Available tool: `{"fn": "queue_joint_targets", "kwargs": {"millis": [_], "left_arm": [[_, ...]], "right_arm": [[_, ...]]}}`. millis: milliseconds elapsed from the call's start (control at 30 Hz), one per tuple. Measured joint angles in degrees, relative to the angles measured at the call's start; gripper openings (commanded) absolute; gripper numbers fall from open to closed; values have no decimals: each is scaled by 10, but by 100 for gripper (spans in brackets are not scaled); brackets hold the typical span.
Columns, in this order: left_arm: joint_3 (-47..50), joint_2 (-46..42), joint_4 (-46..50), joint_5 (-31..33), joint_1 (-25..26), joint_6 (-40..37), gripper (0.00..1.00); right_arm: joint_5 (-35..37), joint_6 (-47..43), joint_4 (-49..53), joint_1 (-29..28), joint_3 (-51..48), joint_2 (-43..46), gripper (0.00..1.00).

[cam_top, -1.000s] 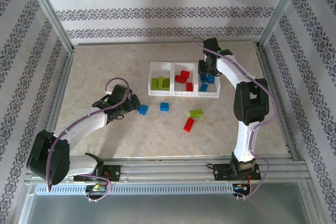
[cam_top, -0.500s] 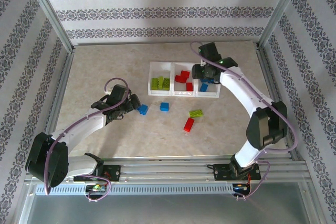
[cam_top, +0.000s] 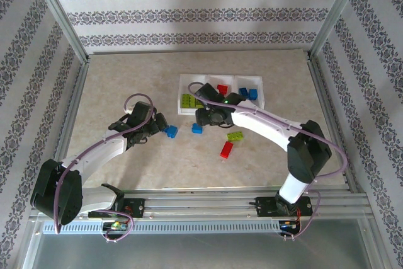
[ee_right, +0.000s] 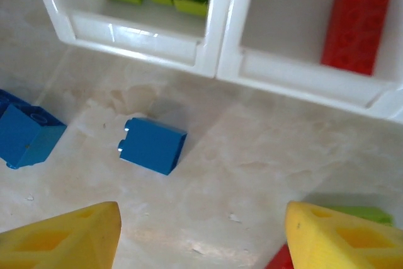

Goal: Sort the legos into containers by color
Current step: Pick up the lego from the center of the table.

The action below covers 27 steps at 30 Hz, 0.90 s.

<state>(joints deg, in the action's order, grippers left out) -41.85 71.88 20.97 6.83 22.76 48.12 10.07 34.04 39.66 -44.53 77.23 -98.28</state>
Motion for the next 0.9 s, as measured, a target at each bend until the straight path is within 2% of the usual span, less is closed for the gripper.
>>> {"fn": "queue_joint_targets", "kwargs": {"millis": [300, 367, 400, 900], "left_arm": [[4, 0, 0, 0, 0, 0, 100], [8, 0, 0, 0, 0, 0, 100], [9, 0, 0, 0, 0, 0, 100], [10, 0, 0, -7, -5, 0, 100]], "right_arm": [[0, 55, -3, -31, 32, -115, 85], [0, 63, -3, -32, 42, -130, 91], [0, 66, -3, -32, 46, -134, 98], [8, 76, -7, -23, 105, -210, 96]]}}
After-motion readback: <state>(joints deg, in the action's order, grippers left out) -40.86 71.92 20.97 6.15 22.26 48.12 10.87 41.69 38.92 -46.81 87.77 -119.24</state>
